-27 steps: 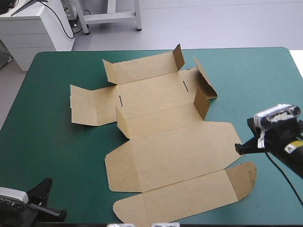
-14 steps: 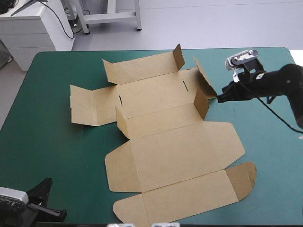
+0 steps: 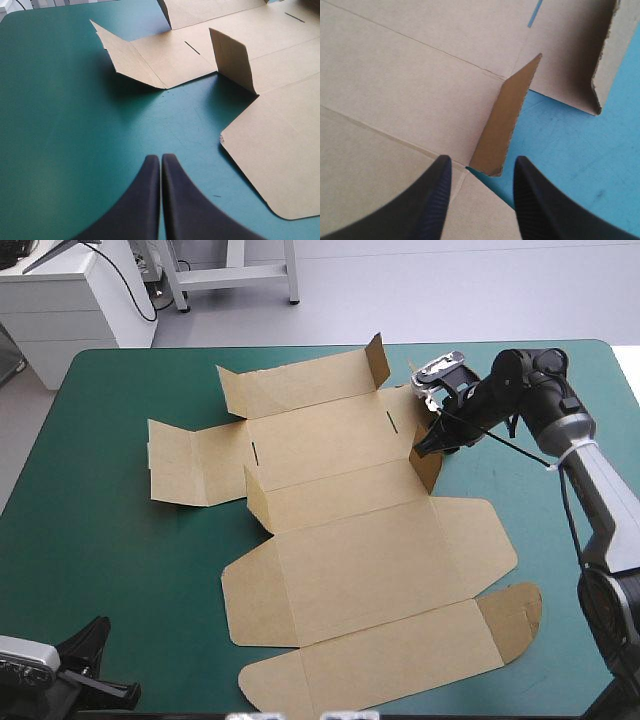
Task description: Fold the box
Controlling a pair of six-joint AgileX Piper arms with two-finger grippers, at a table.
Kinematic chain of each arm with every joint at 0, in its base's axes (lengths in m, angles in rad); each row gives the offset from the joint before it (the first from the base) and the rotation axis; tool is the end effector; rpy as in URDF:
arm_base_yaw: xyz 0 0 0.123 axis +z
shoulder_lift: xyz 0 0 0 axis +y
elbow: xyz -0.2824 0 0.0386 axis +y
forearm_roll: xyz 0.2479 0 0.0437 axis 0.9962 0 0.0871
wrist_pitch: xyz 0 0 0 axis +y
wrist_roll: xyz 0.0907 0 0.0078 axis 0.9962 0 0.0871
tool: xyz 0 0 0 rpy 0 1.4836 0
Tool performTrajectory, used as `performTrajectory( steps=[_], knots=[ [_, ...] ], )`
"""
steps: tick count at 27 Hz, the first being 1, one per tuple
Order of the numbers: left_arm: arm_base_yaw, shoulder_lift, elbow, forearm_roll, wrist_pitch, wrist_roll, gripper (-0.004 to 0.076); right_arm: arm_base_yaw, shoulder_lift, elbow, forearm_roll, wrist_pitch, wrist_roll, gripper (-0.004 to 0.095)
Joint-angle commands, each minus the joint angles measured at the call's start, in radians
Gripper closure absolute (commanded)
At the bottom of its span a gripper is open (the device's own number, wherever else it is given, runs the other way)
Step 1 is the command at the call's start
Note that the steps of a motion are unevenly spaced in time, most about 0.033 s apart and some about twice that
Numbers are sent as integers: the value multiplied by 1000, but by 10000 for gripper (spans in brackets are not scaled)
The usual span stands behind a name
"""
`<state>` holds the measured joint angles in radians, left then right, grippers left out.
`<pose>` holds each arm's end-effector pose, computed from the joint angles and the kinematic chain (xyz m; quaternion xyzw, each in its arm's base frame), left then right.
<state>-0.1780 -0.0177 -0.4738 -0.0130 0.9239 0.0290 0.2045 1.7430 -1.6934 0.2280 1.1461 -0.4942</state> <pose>0.0003 -0.0010 0.2812 0.0843 0.8137 -0.0493 0.5731 0.3649 0.0948 0.3466 -0.3105 0.9162 0.0776 0.2413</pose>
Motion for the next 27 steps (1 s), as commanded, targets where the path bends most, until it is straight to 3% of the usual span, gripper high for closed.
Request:
performTrajectory(
  steps=[1, 8, 15, 20, 27],
  knots=[
    [0, 0, -23, -5, -75, -6, 731, 0, -23, -39, -8, -67, 24, 350],
    [0, 0, -23, -5, -75, -6, 731, 0, 91, -95, -8, -63, 33, 310],
    [0, 0, -23, -5, -75, -6, 731, 0, 222, -246, -8, 88, 42, 336],
    [0, 0, -23, -5, -75, -6, 731, 2, 271, -311, -5, 100, 57, 515],
    [0, 0, -23, -5, -75, -6, 731, 4, 281, -313, -79, 100, 43, 917]
  ],
)
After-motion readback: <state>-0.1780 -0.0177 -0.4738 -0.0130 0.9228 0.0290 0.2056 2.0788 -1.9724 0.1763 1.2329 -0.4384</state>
